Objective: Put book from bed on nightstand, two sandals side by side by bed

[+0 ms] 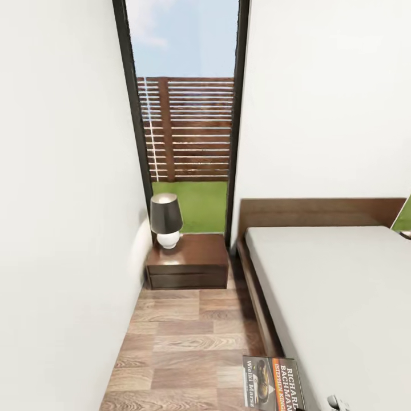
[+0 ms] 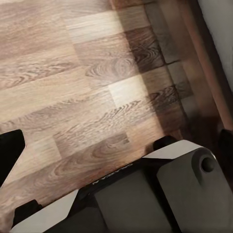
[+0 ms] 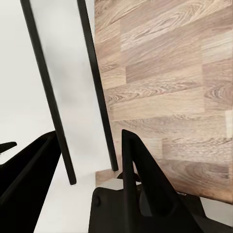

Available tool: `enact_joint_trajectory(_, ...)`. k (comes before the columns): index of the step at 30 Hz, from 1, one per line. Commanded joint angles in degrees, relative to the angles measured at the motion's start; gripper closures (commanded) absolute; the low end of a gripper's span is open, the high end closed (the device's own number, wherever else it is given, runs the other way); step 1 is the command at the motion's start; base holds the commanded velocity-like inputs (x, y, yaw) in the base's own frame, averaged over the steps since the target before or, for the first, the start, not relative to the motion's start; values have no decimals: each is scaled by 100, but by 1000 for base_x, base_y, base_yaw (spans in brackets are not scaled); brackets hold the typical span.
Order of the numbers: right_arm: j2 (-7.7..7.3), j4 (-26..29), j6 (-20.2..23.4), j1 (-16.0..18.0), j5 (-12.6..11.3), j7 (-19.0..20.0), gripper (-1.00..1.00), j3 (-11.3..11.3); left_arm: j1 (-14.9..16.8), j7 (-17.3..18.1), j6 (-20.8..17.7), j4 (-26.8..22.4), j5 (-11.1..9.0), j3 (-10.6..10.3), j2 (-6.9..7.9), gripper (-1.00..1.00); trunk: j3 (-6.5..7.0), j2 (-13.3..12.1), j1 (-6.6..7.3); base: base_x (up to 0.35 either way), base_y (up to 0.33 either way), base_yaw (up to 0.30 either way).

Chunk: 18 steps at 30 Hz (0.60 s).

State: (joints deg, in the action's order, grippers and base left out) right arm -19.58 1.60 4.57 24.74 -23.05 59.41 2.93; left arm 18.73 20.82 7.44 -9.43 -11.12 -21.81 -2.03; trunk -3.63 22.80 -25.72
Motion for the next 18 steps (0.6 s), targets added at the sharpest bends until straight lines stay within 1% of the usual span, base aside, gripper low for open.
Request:
enact_joint_trajectory(1, -2, 5, 48, 4, -59, 18, 100, 5, 8, 9, 26, 11, -57, -48, 1, -100, -12, 12, -7, 321, 0, 102)
enact_joint_trajectory(6, -2, 4, 45, 4, -59, 10, 100, 6, 8, 10, 23, 11, -57, -50, 1, -100, -12, 12, -7, 320, 0, 32)
enact_joint_trajectory(18, -2, 1, 46, 4, -59, 9, 100, 6, 8, 10, 24, 11, -57, -49, 1, -100, -12, 12, -7, 320, 0, 2)
